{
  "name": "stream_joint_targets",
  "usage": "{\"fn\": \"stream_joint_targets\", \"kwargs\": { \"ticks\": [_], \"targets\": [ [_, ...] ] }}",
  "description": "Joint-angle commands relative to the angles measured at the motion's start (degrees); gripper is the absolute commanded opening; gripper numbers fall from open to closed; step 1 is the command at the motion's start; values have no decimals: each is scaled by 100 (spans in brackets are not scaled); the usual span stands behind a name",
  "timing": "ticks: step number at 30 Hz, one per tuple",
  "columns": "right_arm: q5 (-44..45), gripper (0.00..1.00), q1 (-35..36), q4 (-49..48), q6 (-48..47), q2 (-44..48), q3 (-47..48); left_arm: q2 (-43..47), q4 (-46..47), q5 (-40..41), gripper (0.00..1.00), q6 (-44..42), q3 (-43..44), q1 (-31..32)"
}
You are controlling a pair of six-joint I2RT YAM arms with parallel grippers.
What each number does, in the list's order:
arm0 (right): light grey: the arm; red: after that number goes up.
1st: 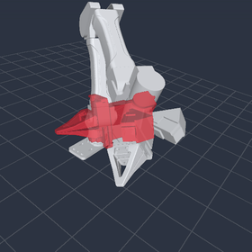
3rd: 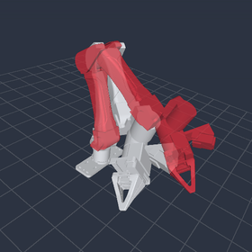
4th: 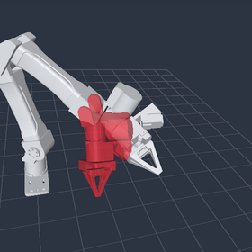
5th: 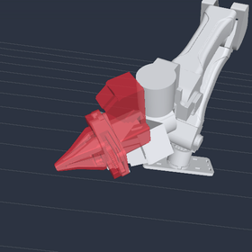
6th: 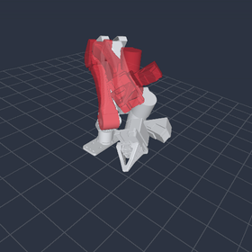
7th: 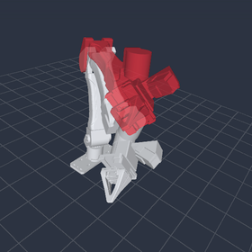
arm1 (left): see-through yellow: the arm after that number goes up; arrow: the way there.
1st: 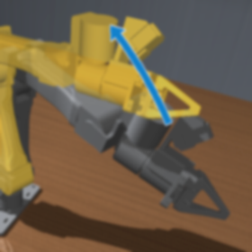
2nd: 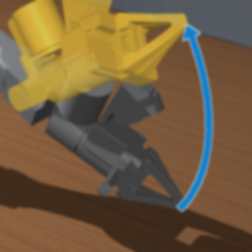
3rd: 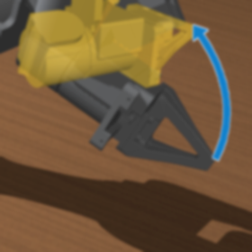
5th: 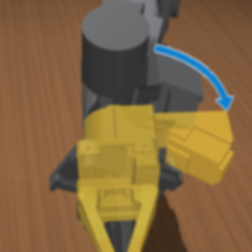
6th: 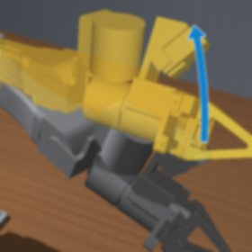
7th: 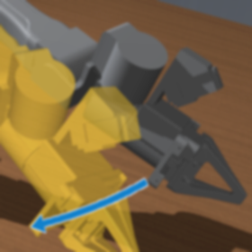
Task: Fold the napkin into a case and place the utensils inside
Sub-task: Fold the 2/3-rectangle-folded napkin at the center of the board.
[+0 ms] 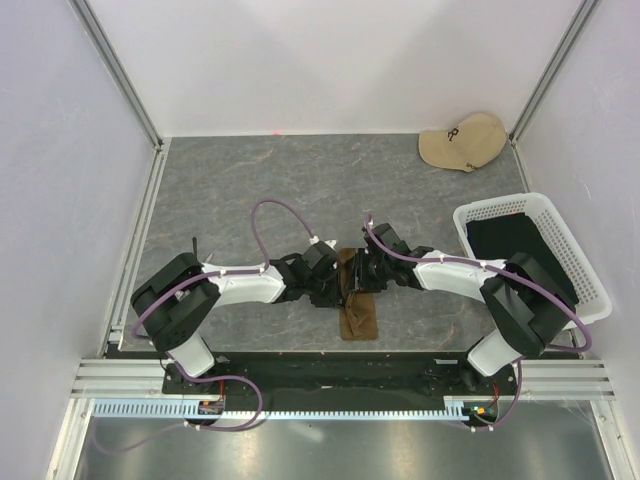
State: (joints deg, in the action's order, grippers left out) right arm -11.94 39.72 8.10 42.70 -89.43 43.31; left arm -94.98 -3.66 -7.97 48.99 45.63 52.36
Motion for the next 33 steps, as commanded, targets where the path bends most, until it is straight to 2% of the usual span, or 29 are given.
{"fn": "stream_joint_targets", "kwargs": {
  "ticks": [1,3,4,6,7,12,14,15,18,21,24,28,33],
  "targets": [
    [-159,35,53,-186,46,22,72,278,-170,208,3,32,-168,2],
    [-124,40,44,-168,46,135,29,514,-240,260,9,75,-273,-15],
    [-141,42,27,-168,46,162,20,611,-214,261,16,93,-326,-33],
    [-194,45,0,-159,63,215,-7,874,-196,234,22,93,-388,-33],
    [-255,46,9,-177,98,224,-7,963,-231,234,28,102,-388,-33],
    [-352,50,9,-317,300,312,-77,1253,-293,155,39,225,-370,-50],
    [-440,52,9,-449,423,338,-112,1236,-249,68,41,268,-361,-50],
    [-466,52,0,-484,467,347,-130,1210,-136,41,48,269,-361,-59],
    [-528,53,0,-572,625,303,-139,991,-30,-73,60,269,-274,-50],
    [-616,53,0,-704,792,233,-165,771,67,-21,68,234,-168,-59],
    [-695,53,0,-766,907,128,-200,604,24,41,71,146,-28,-50],
    [-783,53,0,-994,1030,136,-253,410,-91,260,70,84,8,-59],
    [-757,54,0,-986,1021,110,-253,550,164,103,70,207,-212,-59]
  ]
}}
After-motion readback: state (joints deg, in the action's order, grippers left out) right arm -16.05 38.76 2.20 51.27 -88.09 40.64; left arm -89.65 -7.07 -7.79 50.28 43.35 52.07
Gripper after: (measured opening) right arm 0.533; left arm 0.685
